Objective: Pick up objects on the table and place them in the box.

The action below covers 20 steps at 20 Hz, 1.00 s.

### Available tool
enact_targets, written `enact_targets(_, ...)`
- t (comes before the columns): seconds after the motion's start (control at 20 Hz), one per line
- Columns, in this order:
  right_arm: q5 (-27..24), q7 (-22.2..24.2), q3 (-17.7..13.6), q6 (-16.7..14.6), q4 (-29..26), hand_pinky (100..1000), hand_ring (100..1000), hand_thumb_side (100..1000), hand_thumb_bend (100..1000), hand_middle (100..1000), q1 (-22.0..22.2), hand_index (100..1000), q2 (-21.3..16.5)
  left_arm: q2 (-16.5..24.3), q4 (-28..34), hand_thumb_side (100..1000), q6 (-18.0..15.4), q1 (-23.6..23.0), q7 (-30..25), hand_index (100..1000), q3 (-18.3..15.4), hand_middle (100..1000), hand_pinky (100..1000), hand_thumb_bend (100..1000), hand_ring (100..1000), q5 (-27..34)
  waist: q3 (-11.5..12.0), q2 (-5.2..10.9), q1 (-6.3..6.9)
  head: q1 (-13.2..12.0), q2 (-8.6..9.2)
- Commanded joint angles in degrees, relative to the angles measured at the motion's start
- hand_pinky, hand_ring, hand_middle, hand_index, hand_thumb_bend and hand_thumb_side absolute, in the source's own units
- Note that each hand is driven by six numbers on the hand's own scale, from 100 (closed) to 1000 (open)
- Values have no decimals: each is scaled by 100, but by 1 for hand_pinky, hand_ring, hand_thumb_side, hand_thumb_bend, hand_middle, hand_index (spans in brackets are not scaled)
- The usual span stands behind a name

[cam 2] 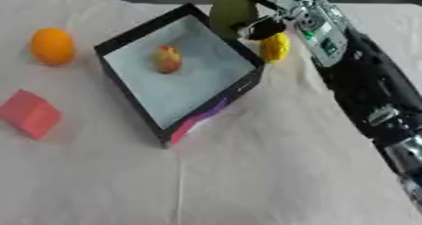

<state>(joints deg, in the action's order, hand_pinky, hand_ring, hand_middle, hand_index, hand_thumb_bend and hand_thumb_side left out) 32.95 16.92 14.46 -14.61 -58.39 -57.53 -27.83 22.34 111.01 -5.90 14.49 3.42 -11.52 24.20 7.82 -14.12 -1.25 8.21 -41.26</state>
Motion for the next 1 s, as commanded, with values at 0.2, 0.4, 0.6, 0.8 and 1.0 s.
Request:
enact_targets(0.2, 205, -226, -88, -140, 155, 771, 569, 116, 100, 523, -233, 674, 145, 36, 339, 654, 9, 136, 165, 817, -115, 727, 895, 100, 778, -19, 67, 192, -41, 122, 32)
enact_targets(0.4, 127, -428, -33, -165, 10, 767, 569, 101, 127, 523, -304, 674, 183, 37, 357, 648, -31, 223, 295, 819, -250, 728, 896, 100, 779, -137, 100, 217, -62, 195, -43)
enact_targets(0.6, 99, -481, 89, -200, -179, 767, 571, 118, 133, 525, -330, 674, 222, 36, 358, 642, 147, 271, 279, 819, -359, 724, 895, 100, 776, -449, 129, 245, -84, 241, -86)
enact_targets(0.8, 157, -278, 164, -268, -190, 771, 575, 133, 114, 527, -304, 675, 358, 1, 358, 645, 332, 325, 162, 821, -436, 726, 896, 100, 778, -546, 180, 251, -99, 309, -92)
enact_targets(1.0, 228, -44, 189, -372, -122, 777, 579, 139, 100, 531, -236, 680, 478, -8, 358, 648, 392, 395, 101, 822, -447, 729, 896, 100, 780, -461, 222, 242, -110, 393, -103)
